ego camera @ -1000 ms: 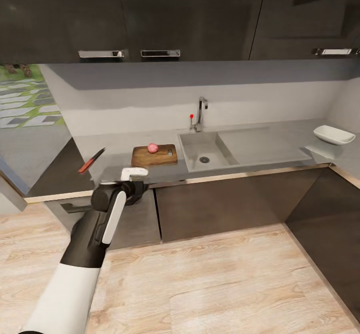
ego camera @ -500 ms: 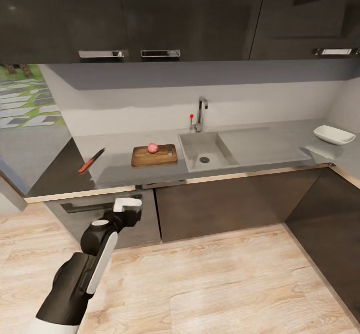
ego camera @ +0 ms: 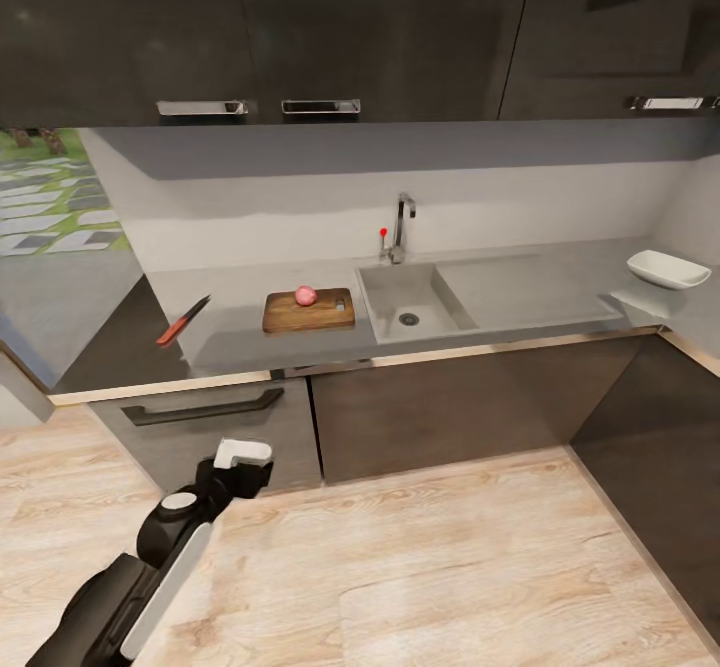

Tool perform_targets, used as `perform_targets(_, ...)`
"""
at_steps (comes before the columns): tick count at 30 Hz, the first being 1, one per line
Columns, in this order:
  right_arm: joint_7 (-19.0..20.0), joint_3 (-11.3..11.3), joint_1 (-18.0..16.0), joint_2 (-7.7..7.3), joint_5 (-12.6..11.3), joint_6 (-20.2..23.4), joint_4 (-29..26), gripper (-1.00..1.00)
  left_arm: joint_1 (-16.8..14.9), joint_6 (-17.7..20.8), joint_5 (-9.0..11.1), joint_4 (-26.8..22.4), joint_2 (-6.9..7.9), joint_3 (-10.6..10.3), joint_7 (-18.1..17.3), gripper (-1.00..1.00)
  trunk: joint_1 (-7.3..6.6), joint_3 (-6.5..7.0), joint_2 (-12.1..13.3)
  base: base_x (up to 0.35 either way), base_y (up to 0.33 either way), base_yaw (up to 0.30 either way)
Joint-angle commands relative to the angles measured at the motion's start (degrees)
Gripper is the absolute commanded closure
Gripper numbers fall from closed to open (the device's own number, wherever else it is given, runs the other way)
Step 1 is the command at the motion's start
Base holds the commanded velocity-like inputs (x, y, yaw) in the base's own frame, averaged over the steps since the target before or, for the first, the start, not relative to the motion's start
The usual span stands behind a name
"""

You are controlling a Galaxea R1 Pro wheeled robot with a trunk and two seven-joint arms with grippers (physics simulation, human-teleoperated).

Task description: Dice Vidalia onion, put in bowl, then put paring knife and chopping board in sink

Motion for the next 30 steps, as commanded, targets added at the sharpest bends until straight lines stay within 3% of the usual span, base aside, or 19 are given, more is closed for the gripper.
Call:
perform_targets(1, -0.1, -0.4, 0.0, 0.06, 0.6, -0.2, 0.0, -1.0, 0.1, -1.2, 2.2, 1.6, 0.37, -0.2, 0.9, -1.0, 0.03, -0.11, -0.1, 0.0, 0.0, 0.0)
perform_targets(4, -0.1, -0.4, 0.0, 0.07, 0.6, -0.2, 0.0, -1.0, 0.2, -5.0, 4.9, 7.0, 0.74, -0.2, 1.2, -1.0, 0.03, -0.11, -0.1, 0.0, 0.0, 0.0)
perform_targets(5, -0.1, -0.4, 0.0, 0.06, 0.6, -0.2, 0.0, -1.0, 0.3, -7.7, 5.7, 12.6, 0.81, -0.2, 1.2, -1.0, 0.03, -0.11, -0.1, 0.0, 0.0, 0.0)
perform_targets(12, -0.2, -0.5, 0.0, -0.08, 0.6, -0.2, 0.0, -1.0, 0.4, -18.0, 6.2, 28.1, 0.42, -0.2, 0.7, -1.0, 0.03, -0.11, -0.1, 0.0, 0.0, 0.0)
perform_targets(14, -0.3, -0.8, 0.0, -0.26, 0.5, -0.2, -0.1, -1.0, 0.4, -24.3, 6.2, 36.3, -0.72, -0.3, 0.3, -1.0, 0.03, -0.11, -0.1, 0.0, 0.0, 0.0)
perform_targets(20, -0.4, -1.0, 0.0, -0.37, 0.4, -0.2, -0.2, -1.0, 0.4, -31.7, 6.2, 47.0, -2.57, -2.2, -1.1, -1.0, 0.03, -0.11, -0.1, 0.0, 0.0, 0.0)
perform_targets(22, -0.4, -1.0, 0.0, -0.35, 0.4, -0.2, -0.3, -1.0, 0.4, -35.9, 6.2, 51.9, -3.59, -4.2, -1.7, -1.0, 0.03, -0.11, -0.1, 0.0, 0.0, 0.0)
perform_targets(23, -0.4, -1.0, 0.0, -0.19, 0.4, -0.3, -0.7, -1.0, 0.4, -40.2, 6.2, 58.2, -5.13, -6.2, -2.0, -1.0, 0.03, -0.11, -0.1, 0.0, 0.0, 0.0)
perform_targets(26, -0.5, -1.1, 0.0, -0.11, 0.4, -1.0, -0.9, -1.0, 0.4, -42.3, 6.2, 63.7, -6.42, -7.1, -2.1, -1.0, 0.03, -0.11, -0.1, 0.0, 0.0, 0.0)
perform_targets(30, -0.6, -1.1, 0.0, -0.13, 0.3, -2.2, -0.9, -1.0, 0.4, -43.7, 6.2, 66.7, -7.04, -7.4, -2.2, -1.0, 0.03, -0.11, -0.1, 0.0, 0.0, 0.0)
